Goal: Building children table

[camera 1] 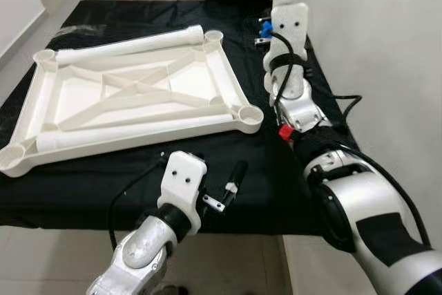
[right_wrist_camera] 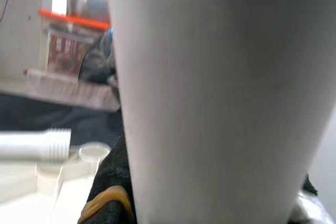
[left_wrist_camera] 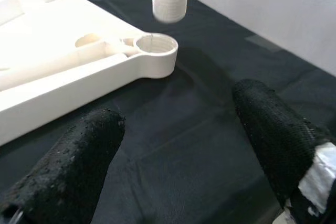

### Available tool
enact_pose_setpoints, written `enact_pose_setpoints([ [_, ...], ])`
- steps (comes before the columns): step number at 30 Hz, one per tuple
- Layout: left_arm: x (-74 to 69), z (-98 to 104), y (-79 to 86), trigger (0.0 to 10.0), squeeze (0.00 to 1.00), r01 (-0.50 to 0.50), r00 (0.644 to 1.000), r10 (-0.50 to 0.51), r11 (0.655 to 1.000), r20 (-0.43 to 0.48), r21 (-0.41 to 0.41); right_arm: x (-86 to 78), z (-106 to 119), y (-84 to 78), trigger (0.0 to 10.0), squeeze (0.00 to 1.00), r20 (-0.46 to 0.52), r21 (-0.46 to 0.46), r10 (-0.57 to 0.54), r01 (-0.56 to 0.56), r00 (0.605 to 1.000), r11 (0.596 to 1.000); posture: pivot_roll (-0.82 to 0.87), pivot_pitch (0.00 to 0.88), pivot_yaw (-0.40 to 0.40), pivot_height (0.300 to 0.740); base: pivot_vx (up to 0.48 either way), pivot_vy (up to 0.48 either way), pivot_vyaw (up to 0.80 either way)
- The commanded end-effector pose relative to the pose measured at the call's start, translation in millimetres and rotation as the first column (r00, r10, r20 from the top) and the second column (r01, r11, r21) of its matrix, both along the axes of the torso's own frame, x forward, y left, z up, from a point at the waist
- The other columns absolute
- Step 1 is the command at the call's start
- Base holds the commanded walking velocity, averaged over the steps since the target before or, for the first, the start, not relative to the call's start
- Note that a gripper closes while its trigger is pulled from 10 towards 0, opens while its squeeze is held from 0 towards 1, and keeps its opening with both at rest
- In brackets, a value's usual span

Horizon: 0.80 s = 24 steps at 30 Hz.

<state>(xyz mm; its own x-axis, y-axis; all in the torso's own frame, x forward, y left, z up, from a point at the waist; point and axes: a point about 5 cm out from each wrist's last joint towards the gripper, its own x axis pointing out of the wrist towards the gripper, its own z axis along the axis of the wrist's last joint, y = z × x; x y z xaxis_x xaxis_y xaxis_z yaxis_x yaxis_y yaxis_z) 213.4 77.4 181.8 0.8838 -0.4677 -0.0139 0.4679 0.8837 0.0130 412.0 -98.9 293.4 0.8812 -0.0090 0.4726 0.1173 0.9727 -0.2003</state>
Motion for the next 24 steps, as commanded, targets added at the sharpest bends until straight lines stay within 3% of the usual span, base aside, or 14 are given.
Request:
enact_pose_setpoints([
  [1, -2.7, 1.2, -1.6, 10.0, 0.00, -0.006, 1.000, 0.006, 1.000, -0.004, 0.006, -2.2, -24.4, 10.5, 10.0, 0.00, -0.047, -0.035, 0.037, -0.039, 0.998, 0.999, 0.14, 0.256, -0.047, 0.740, 0.000, 0.000, 0.00],
  [8, 0.2, 0.2, 2.3, 10.0, 0.00, -0.031, 0.999, 0.031, 0.999, -0.007, 0.007, -6.1, -40.8, 23.7, 10.0, 0.00, -0.100, 0.036, 0.160, -0.157, 0.982, 0.987, 0.12, 0.246, -0.045, 0.740, 0.000, 0.000, 0.00],
  [9, 1.9, -0.5, 2.9, 10.0, 0.00, -0.036, 0.999, 0.036, 0.999, -0.007, 0.007, -5.9, -39.9, 24.9, 10.0, 0.00, -0.106, 0.084, 0.191, -0.183, 0.976, 0.980, 0.12, 0.238, -0.047, 0.740, 0.000, 0.000, 0.00],
  [16, 8.1, -2.9, 5.8, 10.0, 0.00, -0.050, 0.999, 0.050, 0.999, -0.002, 0.016, -5.3, -28.4, 24.9, 10.0, 0.00, -0.093, 0.194, 0.266, -0.245, 0.959, 0.950, 0.10, 0.221, -0.043, 0.740, 0.000, 0.000, 0.00],
  [19, 17.1, -4.6, 17.1, 10.0, 0.00, -0.086, 0.996, 0.085, 0.996, 0.009, 0.035, -16.2, -21.9, 26.0, 10.0, 0.00, -0.109, 0.286, 0.420, -0.376, 0.901, 0.881, 0.09, 0.206, -0.039, 0.740, 0.000, 0.000, 0.00],
  [22, 17.1, -4.6, 17.1, 10.0, 0.00, -0.086, 0.996, 0.085, 0.996, 0.009, 0.035, -16.2, -21.9, 26.0, 10.0, 0.00, -0.109, 0.286, 0.420, -0.376, 0.901, 0.881, 0.09, 0.206, -0.039, 0.740, 0.000, 0.000, 0.00],
  [23, 22.1, -3.8, 24.2, 10.0, 0.00, -0.108, 0.994, 0.107, 0.993, 0.021, 0.048, -26.8, -26.8, 26.6, 10.0, 0.00, -0.132, 0.295, 0.489, -0.437, 0.862, 0.850, 0.08, 0.197, -0.033, 0.740, 0.000, 0.000, 0.00],
  [24, 22.1, -3.8, 24.2, 10.0, 0.00, -0.108, 0.994, 0.107, 0.993, 0.021, 0.048, -26.8, -26.8, 26.6, 10.0, 0.00, -0.132, 0.295, 0.489, -0.437, 0.862, 0.850, 0.08, 0.197, -0.033, 0.740, 0.000, 0.000, 0.00],
])
